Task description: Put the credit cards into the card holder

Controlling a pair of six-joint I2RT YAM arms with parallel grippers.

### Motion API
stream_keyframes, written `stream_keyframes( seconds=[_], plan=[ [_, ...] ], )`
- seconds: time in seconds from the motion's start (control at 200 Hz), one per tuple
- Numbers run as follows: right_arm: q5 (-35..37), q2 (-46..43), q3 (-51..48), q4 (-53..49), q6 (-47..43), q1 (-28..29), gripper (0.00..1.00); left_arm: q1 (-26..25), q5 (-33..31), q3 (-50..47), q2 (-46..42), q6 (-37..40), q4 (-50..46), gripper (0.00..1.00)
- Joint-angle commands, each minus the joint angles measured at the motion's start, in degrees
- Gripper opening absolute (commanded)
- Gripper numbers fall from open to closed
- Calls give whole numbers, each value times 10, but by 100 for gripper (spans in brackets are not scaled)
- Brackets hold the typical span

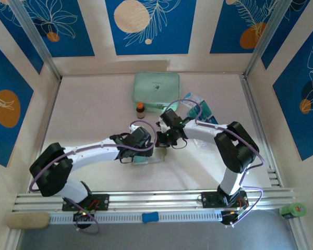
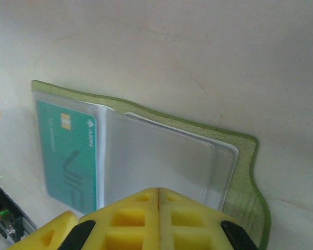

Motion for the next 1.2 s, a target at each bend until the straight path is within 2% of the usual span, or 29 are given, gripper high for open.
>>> stream_keyframes(
  seconds=[0.0,0.305,0.785,0.995,1.08,1.195],
  plan=[
    [5,18,3,4,1,3,2,-6,-11,-9,10,-4,3,100],
    [-41,45,-5,39,26,12,2,-7,-9,-23,16,-4,17,100],
    [-60,46,-11,53,44,14,2,-8,-7,-41,31,-8,36,100],
    [-55,14,-10,44,44,3,2,-8,-4,-58,26,-13,47,94],
    [-51,-2,-14,44,46,-3,7,-8,-3,-62,23,-15,51,93],
    [-50,-8,-18,46,51,-7,24,-7,-4,-65,20,-16,54,93]
  ],
)
